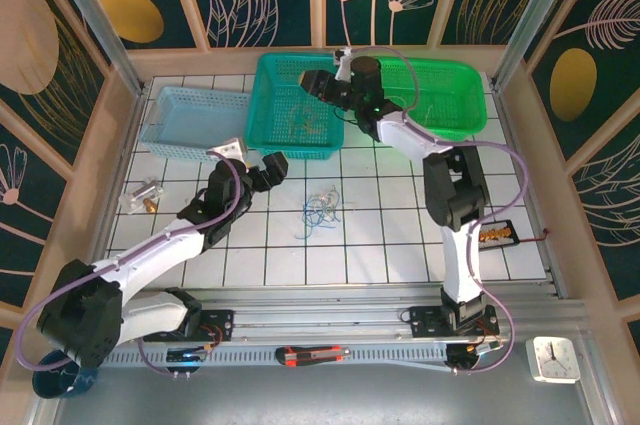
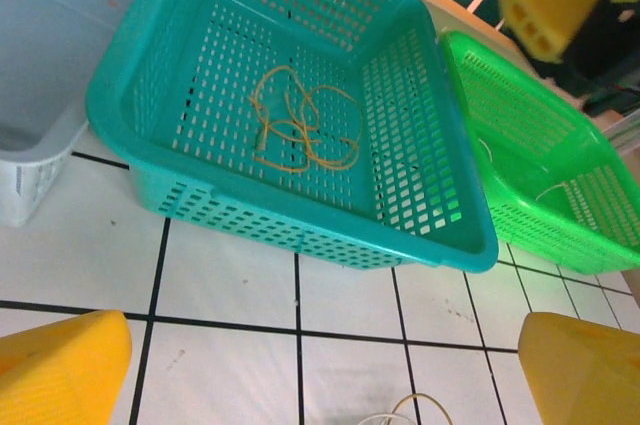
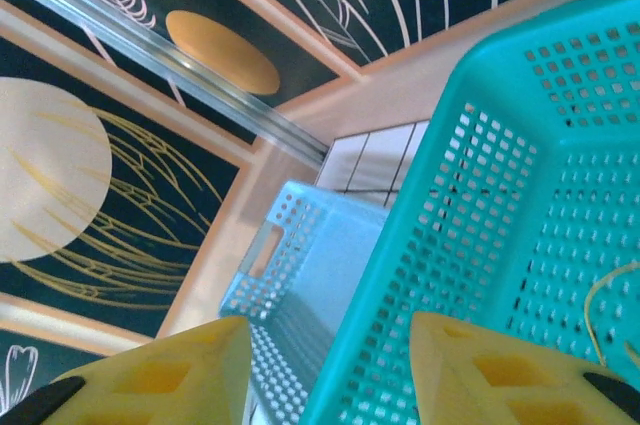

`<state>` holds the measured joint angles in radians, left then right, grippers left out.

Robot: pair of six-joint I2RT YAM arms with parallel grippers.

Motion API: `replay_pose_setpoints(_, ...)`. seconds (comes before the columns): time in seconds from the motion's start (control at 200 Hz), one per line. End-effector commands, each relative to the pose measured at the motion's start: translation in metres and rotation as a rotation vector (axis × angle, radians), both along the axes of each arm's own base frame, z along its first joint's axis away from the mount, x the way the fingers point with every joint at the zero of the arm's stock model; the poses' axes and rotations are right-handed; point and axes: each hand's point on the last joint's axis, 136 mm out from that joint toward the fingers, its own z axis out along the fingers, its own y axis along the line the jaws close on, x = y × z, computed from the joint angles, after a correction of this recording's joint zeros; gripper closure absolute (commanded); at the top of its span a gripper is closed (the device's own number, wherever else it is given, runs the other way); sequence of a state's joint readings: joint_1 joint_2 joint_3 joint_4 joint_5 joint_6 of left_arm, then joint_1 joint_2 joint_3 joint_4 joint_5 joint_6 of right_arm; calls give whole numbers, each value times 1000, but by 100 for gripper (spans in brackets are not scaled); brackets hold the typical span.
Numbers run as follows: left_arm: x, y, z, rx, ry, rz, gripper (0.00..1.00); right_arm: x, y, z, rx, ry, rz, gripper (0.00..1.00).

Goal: Untangle the cables

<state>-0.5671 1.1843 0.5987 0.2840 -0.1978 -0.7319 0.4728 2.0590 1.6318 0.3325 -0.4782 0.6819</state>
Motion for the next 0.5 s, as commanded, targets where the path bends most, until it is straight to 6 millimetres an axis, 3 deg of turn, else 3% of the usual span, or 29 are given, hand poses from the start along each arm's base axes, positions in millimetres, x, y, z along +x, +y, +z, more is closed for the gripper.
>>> replay_pose_setpoints(0.0, 2, -2, 6, -50, -11, -4, 1, -35, -18, 61, 21, -130, 28, 54)
replay_pose_setpoints(0.31, -3, -9, -5, -59, 12, -48, 1, -103, -62, 78, -64, -169, -12, 54)
replay_pose_setpoints(0.495, -7, -19, -18, -62, 53, -107, 1, -141, -82, 54, -102, -126, -30, 54)
